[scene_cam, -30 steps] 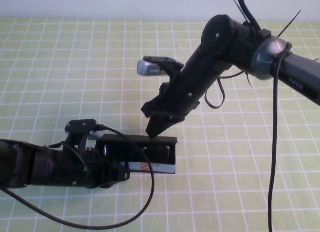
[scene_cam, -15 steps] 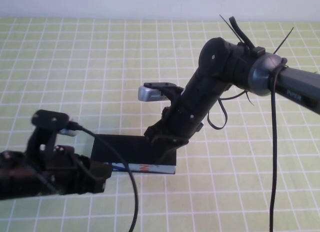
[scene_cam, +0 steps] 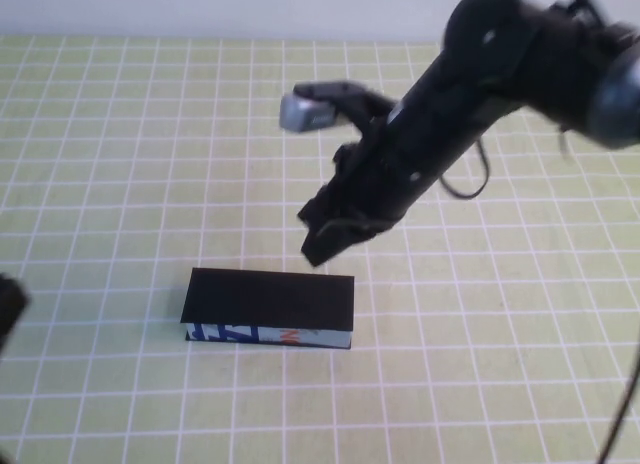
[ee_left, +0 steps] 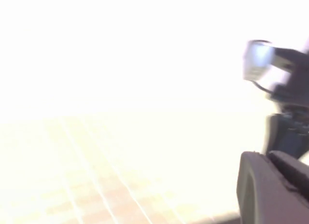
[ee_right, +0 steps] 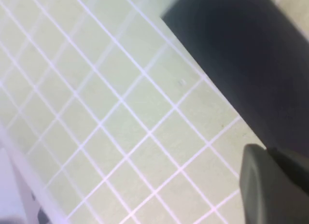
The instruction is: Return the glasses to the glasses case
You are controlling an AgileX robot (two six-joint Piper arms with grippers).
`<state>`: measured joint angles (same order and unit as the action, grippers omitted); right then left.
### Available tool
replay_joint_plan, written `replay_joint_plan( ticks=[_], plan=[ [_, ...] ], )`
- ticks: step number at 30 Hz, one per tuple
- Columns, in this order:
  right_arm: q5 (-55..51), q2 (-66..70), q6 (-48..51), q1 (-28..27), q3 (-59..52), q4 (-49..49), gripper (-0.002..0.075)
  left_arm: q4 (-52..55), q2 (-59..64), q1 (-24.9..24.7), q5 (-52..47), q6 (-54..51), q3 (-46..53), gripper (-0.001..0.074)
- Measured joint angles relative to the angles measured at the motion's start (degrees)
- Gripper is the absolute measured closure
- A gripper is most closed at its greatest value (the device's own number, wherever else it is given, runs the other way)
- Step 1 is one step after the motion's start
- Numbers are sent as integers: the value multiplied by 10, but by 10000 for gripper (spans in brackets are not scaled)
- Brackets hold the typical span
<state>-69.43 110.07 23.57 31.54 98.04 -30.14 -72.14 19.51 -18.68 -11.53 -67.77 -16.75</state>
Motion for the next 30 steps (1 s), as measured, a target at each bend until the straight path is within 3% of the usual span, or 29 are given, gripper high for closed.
replay_joint_plan(
  ticks=[7, 13, 22, 30],
  plan=[
    [15, -166, -6, 0, -83, 17, 737, -2, -194, 0, 58, -28, 109, 737],
    [73, -319, -45, 0, -199, 49, 737, -3, -200, 0, 63, -34, 180, 737],
    [157, -558, -95, 0, -384, 88, 737, -5, -200, 0, 72, -34, 182, 737],
    [302, -766, -105, 0, -569, 96, 737, -6, -200, 0, 74, -34, 182, 737]
  ],
)
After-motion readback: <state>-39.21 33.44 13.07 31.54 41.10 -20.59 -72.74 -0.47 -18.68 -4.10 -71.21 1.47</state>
